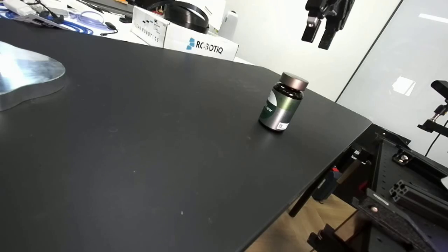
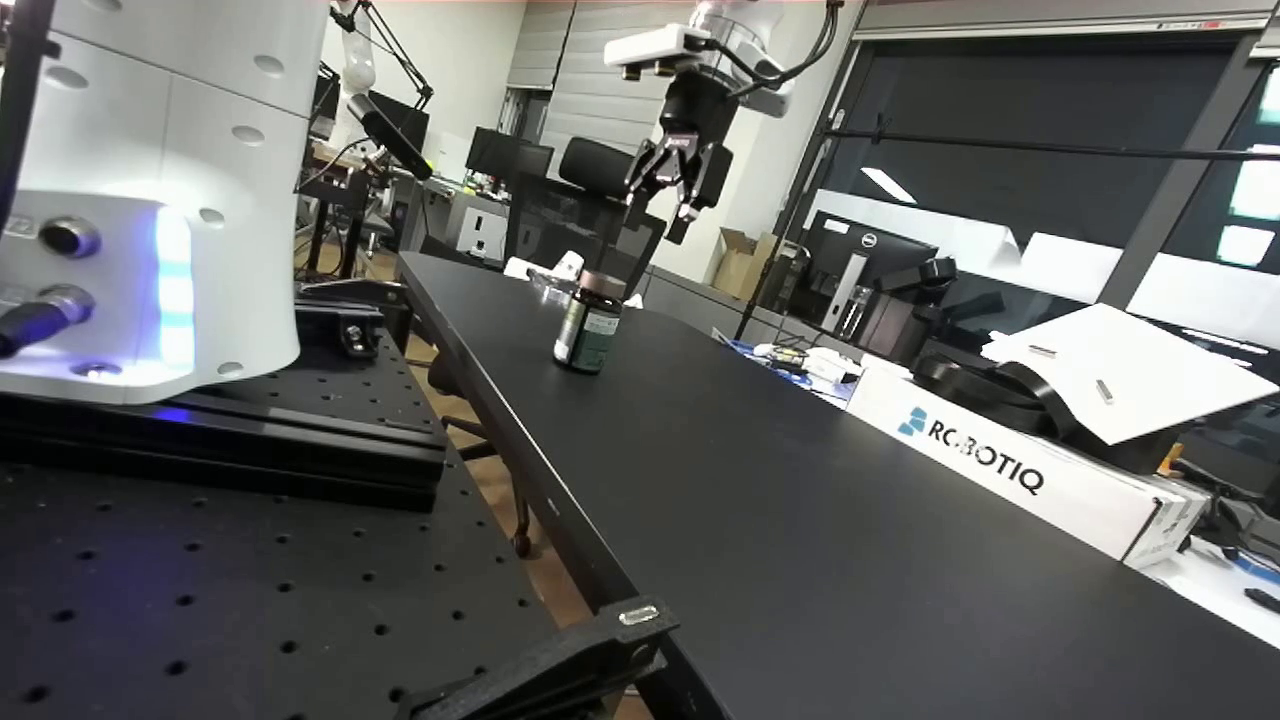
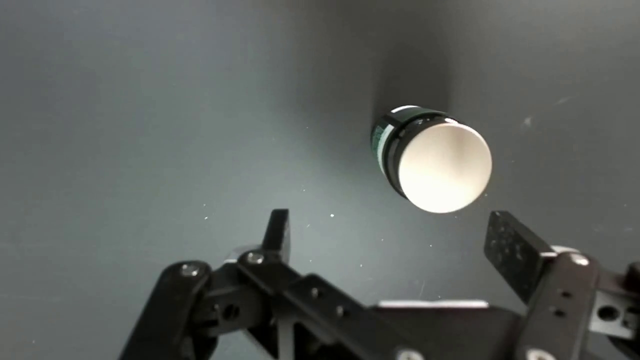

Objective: Pick up the medicine bottle and move it forward.

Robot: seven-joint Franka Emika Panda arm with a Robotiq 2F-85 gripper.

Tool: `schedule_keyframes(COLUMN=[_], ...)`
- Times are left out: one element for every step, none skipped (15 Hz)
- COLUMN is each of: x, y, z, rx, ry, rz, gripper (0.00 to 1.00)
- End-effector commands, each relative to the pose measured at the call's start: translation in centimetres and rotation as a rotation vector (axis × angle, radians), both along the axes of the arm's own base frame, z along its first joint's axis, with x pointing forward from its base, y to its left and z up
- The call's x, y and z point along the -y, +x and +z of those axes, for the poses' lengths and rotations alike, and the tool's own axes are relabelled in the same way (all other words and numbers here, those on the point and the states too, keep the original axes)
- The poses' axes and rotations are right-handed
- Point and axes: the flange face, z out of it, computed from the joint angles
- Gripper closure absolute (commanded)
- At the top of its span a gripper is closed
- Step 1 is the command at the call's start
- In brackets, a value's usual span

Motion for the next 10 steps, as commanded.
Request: schedule_keyframes(x=[-1.8, -2.2, -2.6, -3.0, -3.2, -3.4, -3.5, -3.6, -3.6, -3.7], y=[0.5, 0.4, 0.4, 0.3, 0.3, 0.4, 0.3, 0.3, 0.3, 0.3], z=[-1.4, -1.9, -2.4, -2.8, -3.2, -3.5, -3.9, -4.2, -4.6, -4.9], rx=[-0.009, -0.009, -0.013, -0.008, 0.006, 0.024, 0.029, 0.032, 0.031, 0.027], ry=[0.054, 0.064, 0.074, 0.08, 0.078, 0.061, 0.044, 0.032, 0.017, 0.007], rz=[-0.171, -0.189, -0.214, -0.23, -0.238, -0.238, -0.231, -0.231, -0.232, -0.232], gripper=[0.0, 0.0, 0.0, 0.0, 0.0, 0.0, 0.0, 0.0, 0.0, 0.0])
